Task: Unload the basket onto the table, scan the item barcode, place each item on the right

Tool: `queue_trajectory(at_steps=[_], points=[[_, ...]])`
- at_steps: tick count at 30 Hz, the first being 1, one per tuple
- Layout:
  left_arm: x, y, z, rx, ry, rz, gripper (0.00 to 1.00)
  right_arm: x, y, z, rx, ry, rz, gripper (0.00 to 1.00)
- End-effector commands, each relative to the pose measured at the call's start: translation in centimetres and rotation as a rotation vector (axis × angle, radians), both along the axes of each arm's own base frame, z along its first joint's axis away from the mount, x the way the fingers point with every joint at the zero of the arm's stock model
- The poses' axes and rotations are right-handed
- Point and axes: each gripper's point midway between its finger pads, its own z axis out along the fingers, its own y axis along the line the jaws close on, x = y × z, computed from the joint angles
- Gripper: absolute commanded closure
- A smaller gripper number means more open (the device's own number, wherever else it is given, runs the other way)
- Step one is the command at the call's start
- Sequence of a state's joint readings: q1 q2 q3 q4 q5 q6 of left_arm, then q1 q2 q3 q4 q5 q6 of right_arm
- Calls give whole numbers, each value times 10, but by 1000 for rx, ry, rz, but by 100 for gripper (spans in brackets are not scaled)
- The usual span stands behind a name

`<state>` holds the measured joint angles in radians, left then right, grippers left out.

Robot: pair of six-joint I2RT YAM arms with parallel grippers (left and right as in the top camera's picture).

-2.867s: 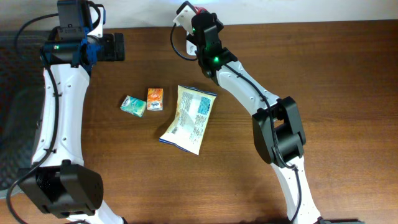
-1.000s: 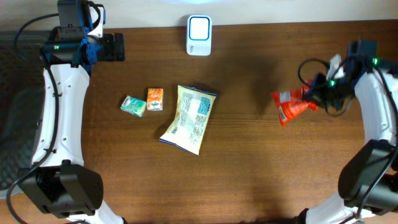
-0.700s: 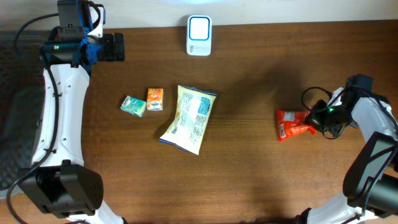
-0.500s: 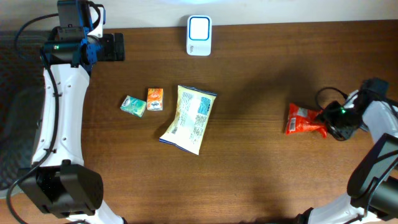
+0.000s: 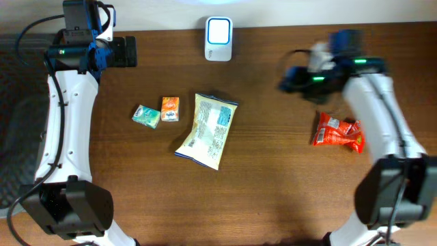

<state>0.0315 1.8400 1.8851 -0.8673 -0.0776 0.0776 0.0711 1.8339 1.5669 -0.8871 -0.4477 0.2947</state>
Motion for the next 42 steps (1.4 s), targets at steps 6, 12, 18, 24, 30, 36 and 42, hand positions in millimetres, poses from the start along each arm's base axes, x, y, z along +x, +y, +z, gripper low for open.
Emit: queue_trajectory(at_steps=[6, 12, 18, 24, 30, 36, 42], points=[[-2, -2, 11, -9, -25, -5, 1, -26, 209, -53, 183, 29, 270, 22], [-2, -2, 11, -9, -25, -5, 1, -64, 279, -71, 239, 14, 445, 22], [-2, -2, 11, -9, -25, -5, 1, -95, 300, -85, 219, 61, 513, 22], [-2, -2, 11, -9, -25, -5, 1, -108, 261, -107, 101, 192, 491, 22], [-2, -2, 11, -9, -25, -5, 1, -91, 197, -109, 34, 274, 433, 23], [-2, -2, 11, -9, -25, -5, 1, -59, 168, -59, 45, 136, 429, 23], [-2, -2, 11, -9, -25, -5, 1, -38, 170, -45, 35, 30, 411, 23]])
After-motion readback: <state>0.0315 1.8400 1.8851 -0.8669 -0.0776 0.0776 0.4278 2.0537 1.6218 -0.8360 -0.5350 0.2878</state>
